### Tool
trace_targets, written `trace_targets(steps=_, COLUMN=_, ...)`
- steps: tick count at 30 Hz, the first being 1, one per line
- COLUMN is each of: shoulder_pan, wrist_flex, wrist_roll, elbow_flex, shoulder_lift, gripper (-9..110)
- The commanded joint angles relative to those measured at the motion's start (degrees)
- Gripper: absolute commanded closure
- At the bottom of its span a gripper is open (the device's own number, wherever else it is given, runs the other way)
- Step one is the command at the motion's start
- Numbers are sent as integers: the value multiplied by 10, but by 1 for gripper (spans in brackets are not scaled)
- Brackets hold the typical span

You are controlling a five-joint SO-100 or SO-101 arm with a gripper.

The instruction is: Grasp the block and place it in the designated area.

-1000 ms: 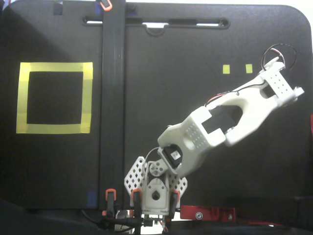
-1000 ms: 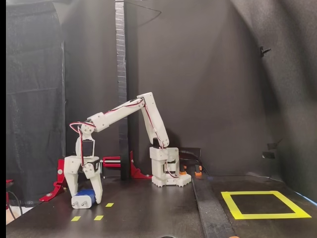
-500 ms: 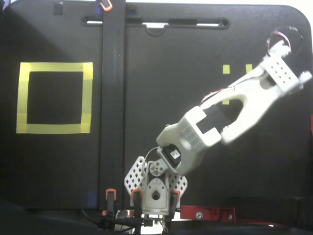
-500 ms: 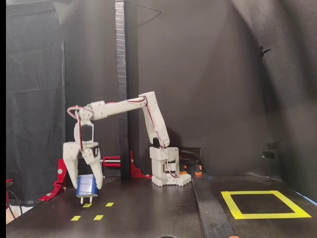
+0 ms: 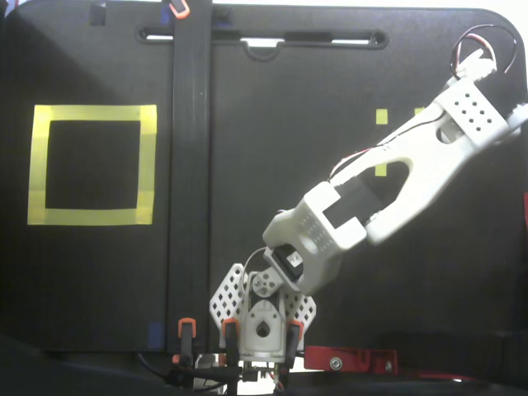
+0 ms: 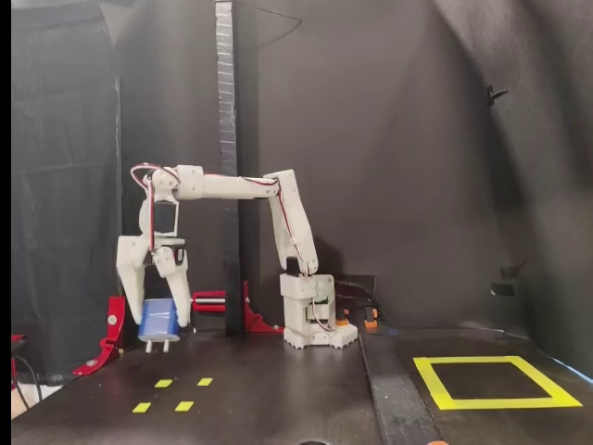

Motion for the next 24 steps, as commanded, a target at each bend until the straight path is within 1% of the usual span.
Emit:
trace_targets(steps=1, shoulder_pan=0, wrist_flex=2, wrist_roll=5, elbow_flex=-28, shoulder_lift=35, gripper=78)
trace_targets(steps=9, shoulder_pan=-23, wrist_flex=11, wrist_roll=41, elbow_flex=-27, shoulder_lift=36, gripper=78)
trace_targets(steps=24, shoulder_pan=-171, wrist_flex=62, wrist_roll=215, elbow_flex=-25, shoulder_lift=47, gripper=78)
